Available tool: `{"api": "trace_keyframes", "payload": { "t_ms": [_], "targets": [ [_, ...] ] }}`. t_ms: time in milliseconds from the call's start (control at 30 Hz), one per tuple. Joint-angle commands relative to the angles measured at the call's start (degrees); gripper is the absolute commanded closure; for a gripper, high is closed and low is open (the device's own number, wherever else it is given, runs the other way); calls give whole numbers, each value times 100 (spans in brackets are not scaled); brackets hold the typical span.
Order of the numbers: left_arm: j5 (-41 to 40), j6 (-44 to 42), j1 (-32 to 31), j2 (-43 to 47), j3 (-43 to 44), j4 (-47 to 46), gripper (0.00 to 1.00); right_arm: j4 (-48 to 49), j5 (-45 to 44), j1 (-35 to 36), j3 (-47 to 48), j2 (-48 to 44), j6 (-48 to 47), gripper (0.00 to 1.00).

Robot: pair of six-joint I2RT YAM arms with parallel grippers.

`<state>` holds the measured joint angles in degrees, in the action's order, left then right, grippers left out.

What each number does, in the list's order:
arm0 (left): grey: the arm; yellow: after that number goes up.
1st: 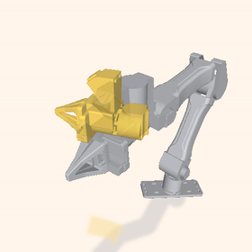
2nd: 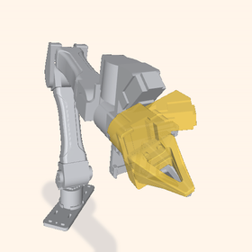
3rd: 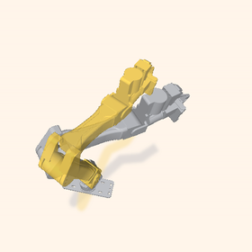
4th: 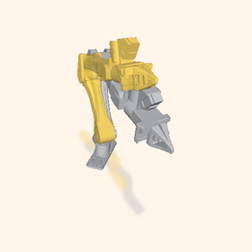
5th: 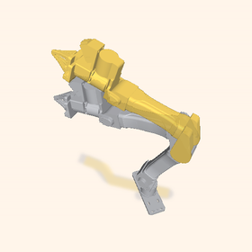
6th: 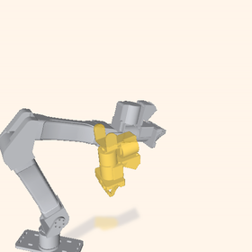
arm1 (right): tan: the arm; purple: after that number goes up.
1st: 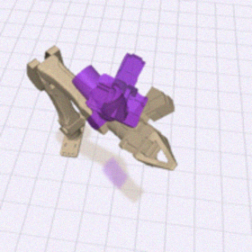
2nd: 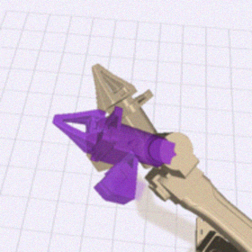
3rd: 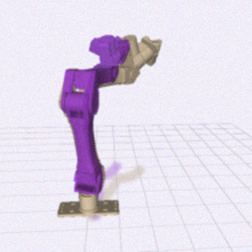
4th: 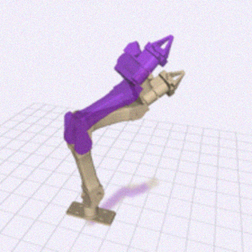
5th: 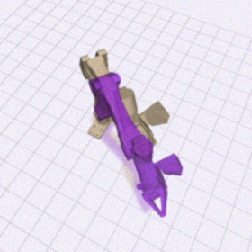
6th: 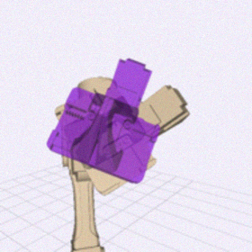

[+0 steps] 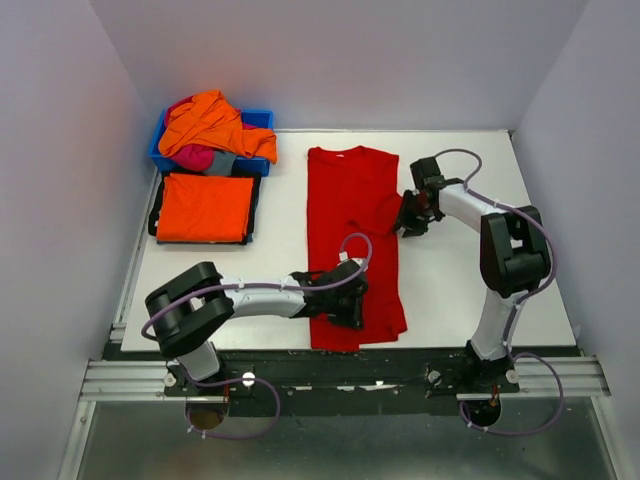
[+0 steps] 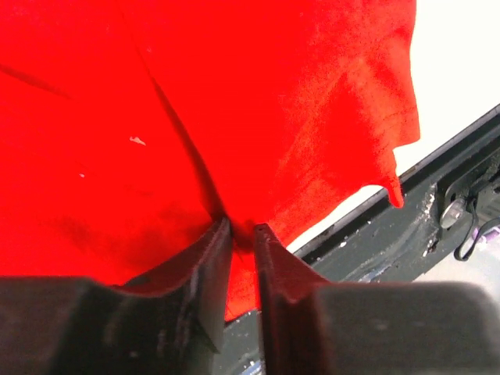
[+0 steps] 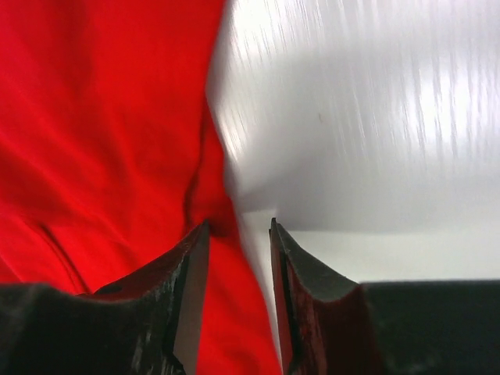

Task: Fold and stack the t-shirts
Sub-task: Grab the bottom of the folded rectangular tshirt with both arms

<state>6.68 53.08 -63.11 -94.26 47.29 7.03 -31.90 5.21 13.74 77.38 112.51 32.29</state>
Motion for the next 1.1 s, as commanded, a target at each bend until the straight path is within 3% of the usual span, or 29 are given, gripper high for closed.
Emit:
{"api": "trace_keyframes", "payload": {
  "t_ms": [0, 233, 400, 500, 700, 900, 1067],
  "targets": [
    [-35, -315, -61, 267, 534, 597, 63, 298, 287, -38, -837, -957, -127, 55],
    [-62, -571, 149, 627, 1090, 1064, 52, 807, 708, -11, -3147, -2845, -162, 55],
    [-96, -623, 562, 1372, 590, 1336, 52, 984, 1394, 199, -4414, -3998, -171, 55],
    [-114, -580, 852, 1971, 46, 1485, 48, 949, 1640, 366, -4880, -4543, -110, 50],
    [-88, -448, 1415, 3008, -904, 1705, 39, 869, 1562, 1148, -5128, -4774, 374, 47],
    [79, -290, 1609, 3431, -1441, 1741, 39, 712, 1412, 1500, -5426, -4860, 751, 62],
    [334, -96, 1627, 3493, -1801, 1609, 39, 413, 1185, 1833, -5568, -5169, 1050, 67]
  ]
}}
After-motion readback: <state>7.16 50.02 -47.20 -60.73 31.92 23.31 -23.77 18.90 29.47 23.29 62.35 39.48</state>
